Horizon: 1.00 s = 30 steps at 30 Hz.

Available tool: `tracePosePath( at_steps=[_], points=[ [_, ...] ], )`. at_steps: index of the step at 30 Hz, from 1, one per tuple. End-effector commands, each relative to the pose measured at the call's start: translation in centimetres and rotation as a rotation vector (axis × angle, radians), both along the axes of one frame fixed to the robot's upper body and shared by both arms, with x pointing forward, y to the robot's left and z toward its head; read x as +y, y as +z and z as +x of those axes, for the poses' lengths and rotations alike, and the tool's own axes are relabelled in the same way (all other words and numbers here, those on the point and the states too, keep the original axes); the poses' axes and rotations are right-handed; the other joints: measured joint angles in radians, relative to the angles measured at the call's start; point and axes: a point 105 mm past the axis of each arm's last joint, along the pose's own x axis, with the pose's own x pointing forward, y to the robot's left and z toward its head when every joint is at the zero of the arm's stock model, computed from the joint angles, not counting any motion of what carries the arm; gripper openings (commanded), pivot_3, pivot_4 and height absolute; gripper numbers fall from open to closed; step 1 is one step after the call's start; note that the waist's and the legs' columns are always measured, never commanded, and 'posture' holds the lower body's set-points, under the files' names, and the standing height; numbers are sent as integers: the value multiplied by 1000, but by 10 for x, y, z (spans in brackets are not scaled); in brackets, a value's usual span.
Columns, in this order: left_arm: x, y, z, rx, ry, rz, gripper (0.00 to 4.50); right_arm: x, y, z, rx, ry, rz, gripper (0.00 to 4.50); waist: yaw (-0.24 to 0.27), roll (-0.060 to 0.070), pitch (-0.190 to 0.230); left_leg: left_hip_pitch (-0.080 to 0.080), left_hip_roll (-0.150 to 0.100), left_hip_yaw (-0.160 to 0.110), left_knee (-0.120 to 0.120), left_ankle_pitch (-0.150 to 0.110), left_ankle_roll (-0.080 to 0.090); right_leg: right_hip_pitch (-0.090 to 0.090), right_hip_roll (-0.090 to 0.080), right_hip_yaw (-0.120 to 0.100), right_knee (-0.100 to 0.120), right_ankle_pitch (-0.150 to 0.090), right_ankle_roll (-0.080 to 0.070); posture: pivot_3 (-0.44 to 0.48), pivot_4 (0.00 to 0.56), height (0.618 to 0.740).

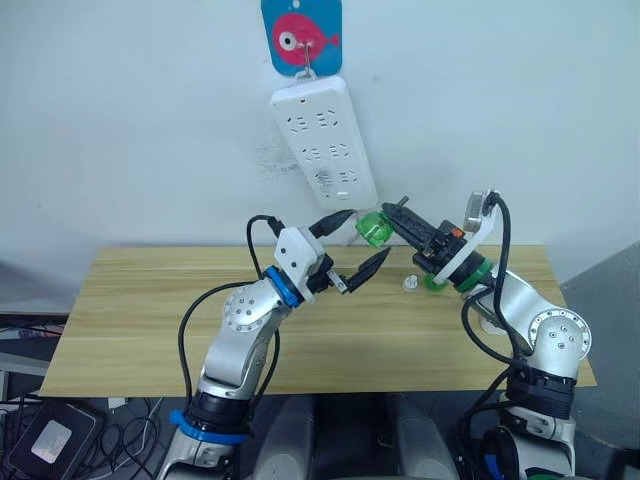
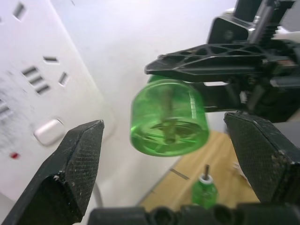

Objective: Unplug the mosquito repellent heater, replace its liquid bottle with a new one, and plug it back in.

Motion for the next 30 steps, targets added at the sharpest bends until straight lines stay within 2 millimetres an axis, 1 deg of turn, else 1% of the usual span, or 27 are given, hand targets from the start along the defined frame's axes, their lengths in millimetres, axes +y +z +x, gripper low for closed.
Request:
tracePosePath(
  at_steps=[1,7,9,11,13,15,21,23,26,29,30],
  points=[
    [-6,11,-5,-59,-17,-18,4500,2,14,-8,-37,25,34,856,0,0,-3,0,0,0,0,0,0,0,0,0,0,0,0,155,202,740],
    [-9,12,-8,-60,-31,-29,4500,5,15,-11,-34,38,25,856,-1,0,-13,0,0,0,0,0,1,0,1,1,0,0,0,152,201,740],
    [-10,11,-8,-55,-38,-31,4102,7,15,-11,-31,42,28,856,-1,0,-13,0,0,0,0,0,1,1,1,1,0,0,0,152,201,740],
    [-10,11,-9,-53,-40,-32,3610,8,15,-13,-30,49,27,856,-1,0,-13,0,0,0,0,1,1,1,1,1,0,0,0,151,202,740],
    [-10,11,-9,-51,-41,-35,2879,8,15,-13,-29,50,26,856,-1,0,-13,0,0,0,0,1,1,1,1,1,0,0,0,150,205,740],
    [-10,11,-9,-51,-38,-37,2268,8,15,-14,-27,49,27,856,-1,0,-14,0,0,0,0,1,2,1,1,1,0,0,1,150,205,740],
    [-9,11,-9,-50,-31,-37,2247,10,12,-14,-24,50,2,856,-1,0,-14,0,0,0,0,1,2,1,1,2,0,0,1,151,207,740],
    [-8,10,-8,-46,-25,-33,2247,11,10,-14,-24,53,-10,1614,-1,0,-14,0,0,0,0,1,2,1,1,2,0,0,1,151,207,740],
    [-3,8,-5,-36,-6,-25,2247,9,9,-16,-36,69,-47,2587,-1,0,-14,0,0,0,0,1,2,1,1,2,0,0,1,144,213,740],
    [-3,6,-4,-30,-10,-24,2247,3,1,-21,-54,100,-149,3778,0,0,-14,0,0,1,1,1,2,1,1,2,-1,0,1,129,215,740],
    [-4,5,-4,-25,-22,-20,2247,-4,-3,-23,-54,103,-211,4113,0,0,-14,0,0,1,1,1,2,1,1,2,-1,0,1,122,219,740]
  ],
)
